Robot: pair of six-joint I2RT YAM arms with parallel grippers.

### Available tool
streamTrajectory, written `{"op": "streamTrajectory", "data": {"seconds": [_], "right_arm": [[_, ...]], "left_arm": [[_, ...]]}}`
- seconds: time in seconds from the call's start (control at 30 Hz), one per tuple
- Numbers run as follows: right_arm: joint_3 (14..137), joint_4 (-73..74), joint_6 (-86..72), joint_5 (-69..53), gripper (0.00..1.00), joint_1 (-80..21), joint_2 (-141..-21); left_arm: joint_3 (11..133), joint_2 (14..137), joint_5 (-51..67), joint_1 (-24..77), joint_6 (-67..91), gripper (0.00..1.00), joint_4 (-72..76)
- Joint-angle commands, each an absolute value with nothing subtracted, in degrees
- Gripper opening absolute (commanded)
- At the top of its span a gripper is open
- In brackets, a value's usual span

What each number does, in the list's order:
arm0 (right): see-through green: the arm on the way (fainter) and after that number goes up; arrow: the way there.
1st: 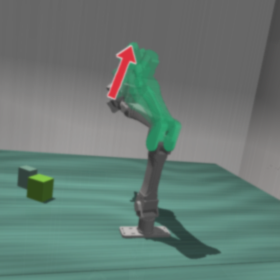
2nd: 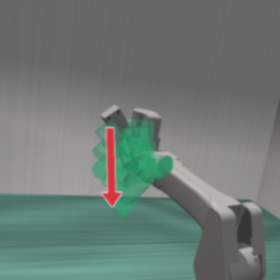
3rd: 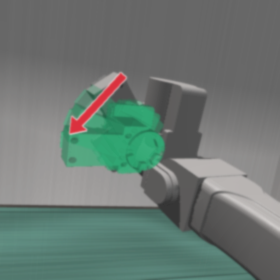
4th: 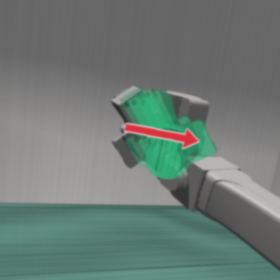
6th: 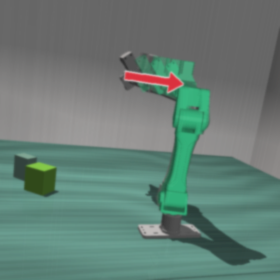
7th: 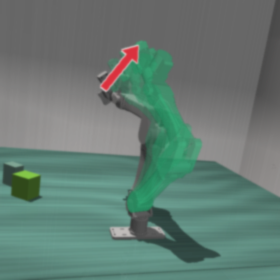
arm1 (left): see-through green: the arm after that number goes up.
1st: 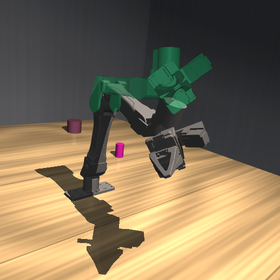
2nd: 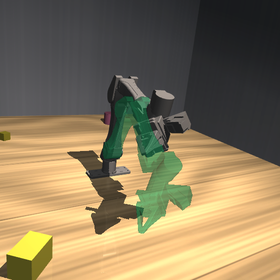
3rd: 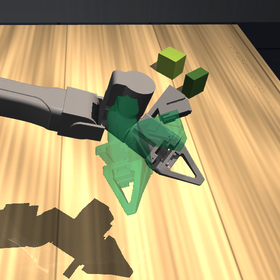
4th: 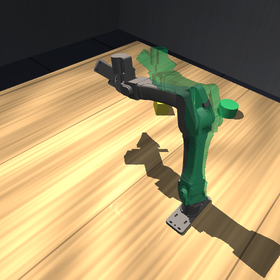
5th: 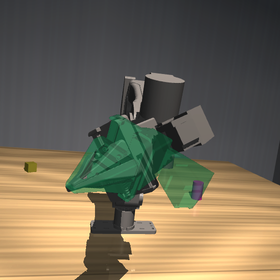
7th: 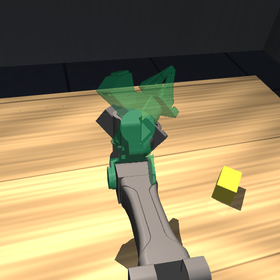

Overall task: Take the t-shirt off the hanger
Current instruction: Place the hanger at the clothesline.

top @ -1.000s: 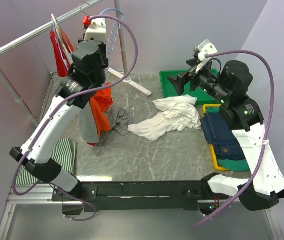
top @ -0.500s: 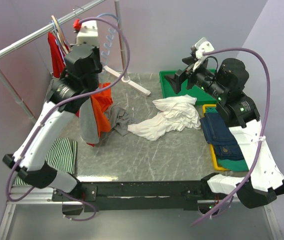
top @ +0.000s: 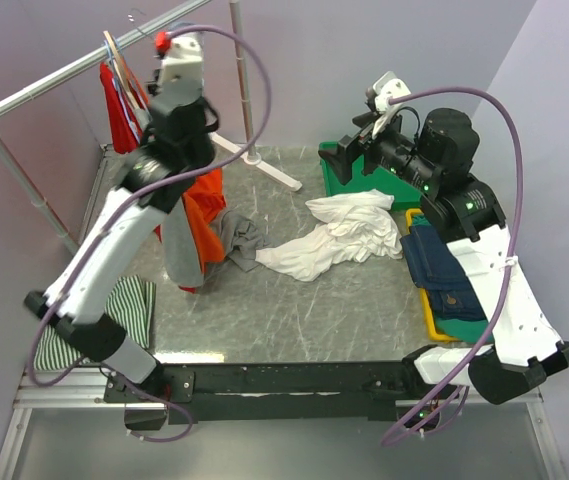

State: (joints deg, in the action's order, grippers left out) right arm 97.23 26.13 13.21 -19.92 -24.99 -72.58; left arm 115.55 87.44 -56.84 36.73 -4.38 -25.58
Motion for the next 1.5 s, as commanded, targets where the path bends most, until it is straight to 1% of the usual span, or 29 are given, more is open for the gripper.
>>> {"op": "streamTrajectory", "data": {"seconds": [0.0,0.2,0.37,0.5,0.67,0.73,0.8,0.83,0.87,0.93,0.97,1.07,1.17,1.3,1.33,1.4,1.47], "right_arm": [[99.8,24.3,14.5,-19.2,1.0,-25.3,-71.1],[102.1,26.2,15.6,-19.1,1.0,-25.4,-72.4],[104.4,26.8,15.6,-19.8,1.0,-25.5,-73.9],[105.5,27.1,15.7,-20.4,1.0,-25.5,-74.9],[105.6,27.2,15.6,-20.1,1.0,-25.7,-75.8],[105.7,27.3,15.4,-19.3,1.0,-25.7,-76.3],[106.3,27.9,15.0,-19.2,1.0,-25.8,-76.9],[106.3,27.9,14.8,-19.1,1.0,-25.8,-77.2],[106.6,28.1,14.4,-19.1,1.0,-25.8,-77.3],[107.5,28.2,13.5,-19.1,1.0,-25.9,-78.1],[107.8,28.4,12.3,-19.0,1.0,-25.9,-78.9],[110.0,28.8,9.0,-17.0,1.0,-25.8,-80.9],[112.3,30.1,6.5,-14.9,1.0,-25.8,-83.2],[113.1,30.6,4.7,-13.8,1.0,-25.9,-85.1],[112.6,30.2,4.0,-14.0,1.0,-25.9,-85.2],[109.2,27.9,3.5,-14.3,1.0,-26.3,-84.1],[105.5,25.3,2.7,-14.2,1.0,-27.3,-81.8]], "left_arm": [[117.9,92.1,-65.8,36.7,-11.0,0.01,-15.2],[117.1,96.0,-71.2,36.7,-20.5,0.01,-2.8],[116.2,97.5,-72.3,36.2,-23.1,0.01,2.0],[116.9,97.9,-71.0,35.3,-21.5,0.01,0.6],[116.3,97.4,-66.8,35.3,-15.2,0.01,-8.4],[115.4,96.3,-65.1,35.3,-12.4,0.07,-10.8],[114.8,95.5,-63.5,35.4,-9.6,0.23,-14.8],[114.7,94.5,-61.9,35.5,-8.8,0.36,-15.7],[114.7,94.1,-61.1,35.6,-8.1,0.53,-17.0],[115.0,92.9,-59.5,35.9,-6.1,0.62,-19.5],[115.7,92.6,-58.5,36.0,-5.5,0.73,-20.1],[117.2,91.3,-57.9,37.3,-5.4,0.87,-21.7],[116.5,88.9,-58.9,39.8,-8.4,0.96,-19.2],[117.9,85.8,-57.1,41.7,-5.0,0.99,-21.7],[119.3,85.3,-56.6,42.0,-3.8,0.99,-24.2],[121.0,84.3,-55.8,42.1,-0.5,1.0,-27.6],[122.7,83.2,-57.6,42.1,4.1,0.99,-32.8]]}}
